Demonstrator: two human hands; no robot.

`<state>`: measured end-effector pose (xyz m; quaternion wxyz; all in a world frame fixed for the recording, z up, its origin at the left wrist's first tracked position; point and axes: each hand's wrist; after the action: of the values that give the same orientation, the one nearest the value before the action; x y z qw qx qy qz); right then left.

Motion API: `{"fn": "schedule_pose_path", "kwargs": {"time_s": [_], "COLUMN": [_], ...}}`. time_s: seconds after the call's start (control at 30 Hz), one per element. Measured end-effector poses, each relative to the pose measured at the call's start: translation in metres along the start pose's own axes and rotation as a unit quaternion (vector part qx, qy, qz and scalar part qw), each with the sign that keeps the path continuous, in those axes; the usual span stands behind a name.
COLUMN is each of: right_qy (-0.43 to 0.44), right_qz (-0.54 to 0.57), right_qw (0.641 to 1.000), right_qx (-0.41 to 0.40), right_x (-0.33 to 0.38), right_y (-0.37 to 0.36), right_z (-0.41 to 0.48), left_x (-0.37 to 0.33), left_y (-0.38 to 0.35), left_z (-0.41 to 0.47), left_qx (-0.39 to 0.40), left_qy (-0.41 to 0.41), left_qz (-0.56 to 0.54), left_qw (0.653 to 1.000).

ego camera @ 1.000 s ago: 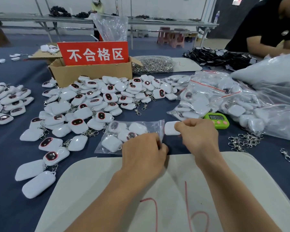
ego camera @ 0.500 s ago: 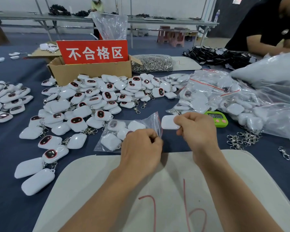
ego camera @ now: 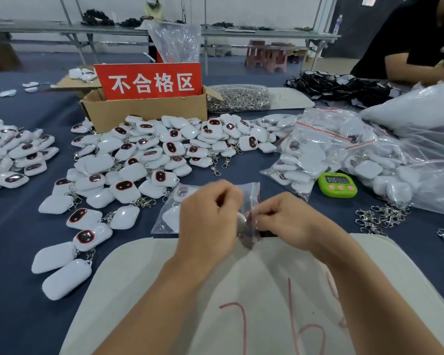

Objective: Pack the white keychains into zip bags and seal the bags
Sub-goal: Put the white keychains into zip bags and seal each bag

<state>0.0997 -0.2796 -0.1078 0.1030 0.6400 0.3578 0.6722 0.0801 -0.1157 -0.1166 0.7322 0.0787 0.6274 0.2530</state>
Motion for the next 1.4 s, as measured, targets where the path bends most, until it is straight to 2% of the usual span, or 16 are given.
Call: {"fn": "schedule_pose_path", "kwargs": {"time_s": [0.07, 0.1, 0.17, 0.23, 0.3, 0.4, 0.5, 0.6, 0.67, 0.77, 0.9, 1.0, 1.2, 1.3, 1.4], "right_qy": [0.007, 0.018, 0.017, -0.017, -0.034, -0.029, -0.019, 0.045, 0.078, 0.079, 0.081, 0.093, 0.096, 0.091, 0.086], "right_qz": [-0.056, -0.077, -0.099, -0.079, -0.072, -0.068, -0.073, -0.099, -0.123, -0.178, -0.268, -0.255, -0.328, -0.319, -0.291], "right_qw": [0.998, 0.993, 0.972, 0.958, 0.954, 0.951, 0.929, 0.903, 0.912, 0.935, 0.948, 0.959, 0.931, 0.933, 0.944], "right_qx": [-0.031, -0.088, -0.212, -0.274, -0.289, -0.299, -0.363, -0.415, -0.383, -0.297, -0.153, -0.079, -0.126, -0.136, -0.130], "right_x": [-0.001, -0.001, -0.002, -0.006, -0.007, -0.005, -0.004, -0.001, 0.000, 0.003, 0.023, 0.041, 0.040, 0.037, 0.038], "right_y": [-0.003, -0.006, -0.009, -0.008, -0.008, -0.015, -0.021, -0.022, -0.022, -0.019, -0.024, -0.033, -0.051, -0.050, -0.047], "right_z": [0.000, 0.000, 0.002, 0.007, 0.009, 0.010, 0.013, 0.020, 0.030, 0.055, 0.100, 0.130, 0.163, 0.167, 0.166], "left_x": [0.003, 0.006, 0.013, 0.021, 0.028, 0.035, 0.039, 0.039, 0.042, 0.047, 0.051, 0.051, 0.056, 0.056, 0.057], "left_y": [0.014, 0.021, 0.034, 0.043, 0.048, 0.045, 0.041, 0.043, 0.044, 0.040, 0.032, 0.031, 0.034, 0.034, 0.033], "left_z": [0.013, 0.020, 0.031, 0.038, 0.043, 0.043, 0.040, 0.039, 0.042, 0.044, 0.043, 0.044, 0.040, 0.037, 0.037], "left_qx": [-0.095, -0.130, -0.174, -0.185, -0.127, 0.036, 0.068, 0.099, 0.123, 0.117, 0.093, 0.081, 0.148, 0.155, 0.146], "left_qy": [0.069, 0.109, 0.176, 0.214, 0.212, 0.166, 0.131, 0.108, 0.075, 0.033, -0.011, -0.034, -0.012, -0.016, -0.012], "left_qz": [-0.074, -0.111, -0.175, -0.189, -0.143, -0.025, 0.079, 0.097, 0.164, 0.261, 0.290, 0.309, 0.361, 0.379, 0.368], "left_qw": [0.990, 0.979, 0.953, 0.940, 0.958, 0.985, 0.986, 0.984, 0.976, 0.958, 0.952, 0.947, 0.921, 0.912, 0.918]}}
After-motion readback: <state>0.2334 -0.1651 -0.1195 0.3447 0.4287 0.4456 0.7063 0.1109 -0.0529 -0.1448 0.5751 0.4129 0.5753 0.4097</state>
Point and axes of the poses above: each hand's wrist, its own z-axis towards the middle knuckle, its own y-axis out of the back of the hand, x = y × z, and after that the axes turned 10 degrees about y, right-handed
